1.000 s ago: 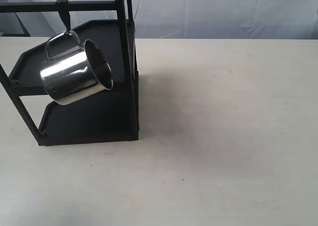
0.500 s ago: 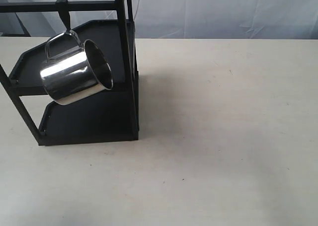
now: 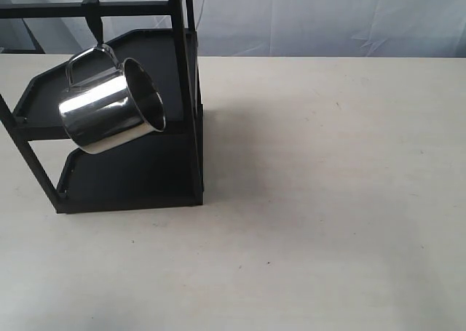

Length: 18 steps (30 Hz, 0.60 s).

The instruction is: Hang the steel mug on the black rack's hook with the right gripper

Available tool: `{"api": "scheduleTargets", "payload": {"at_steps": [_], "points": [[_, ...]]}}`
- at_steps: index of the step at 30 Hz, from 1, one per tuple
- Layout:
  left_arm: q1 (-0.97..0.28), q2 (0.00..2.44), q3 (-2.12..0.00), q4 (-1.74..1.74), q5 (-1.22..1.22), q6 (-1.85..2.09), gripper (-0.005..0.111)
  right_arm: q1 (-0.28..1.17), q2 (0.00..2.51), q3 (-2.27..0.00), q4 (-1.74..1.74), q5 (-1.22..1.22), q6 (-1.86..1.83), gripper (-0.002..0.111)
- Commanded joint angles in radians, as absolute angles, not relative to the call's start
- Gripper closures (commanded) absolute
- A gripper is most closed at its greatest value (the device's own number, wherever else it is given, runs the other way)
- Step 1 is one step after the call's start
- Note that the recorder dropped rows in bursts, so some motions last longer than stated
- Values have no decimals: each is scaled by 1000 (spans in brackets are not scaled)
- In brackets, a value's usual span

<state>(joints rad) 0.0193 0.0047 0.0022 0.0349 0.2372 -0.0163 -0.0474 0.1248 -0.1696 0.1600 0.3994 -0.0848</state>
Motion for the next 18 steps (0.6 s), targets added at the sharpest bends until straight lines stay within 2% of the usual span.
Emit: {"api": "scheduleTargets", "payload": {"at_steps": [1, 18], "points": [[18, 0, 0, 41, 231, -17, 105, -51, 96, -120, 114, 392, -20, 109], [18, 0, 0, 41, 231, -17, 105, -51, 91, -39, 116, 374, -15, 109]]}}
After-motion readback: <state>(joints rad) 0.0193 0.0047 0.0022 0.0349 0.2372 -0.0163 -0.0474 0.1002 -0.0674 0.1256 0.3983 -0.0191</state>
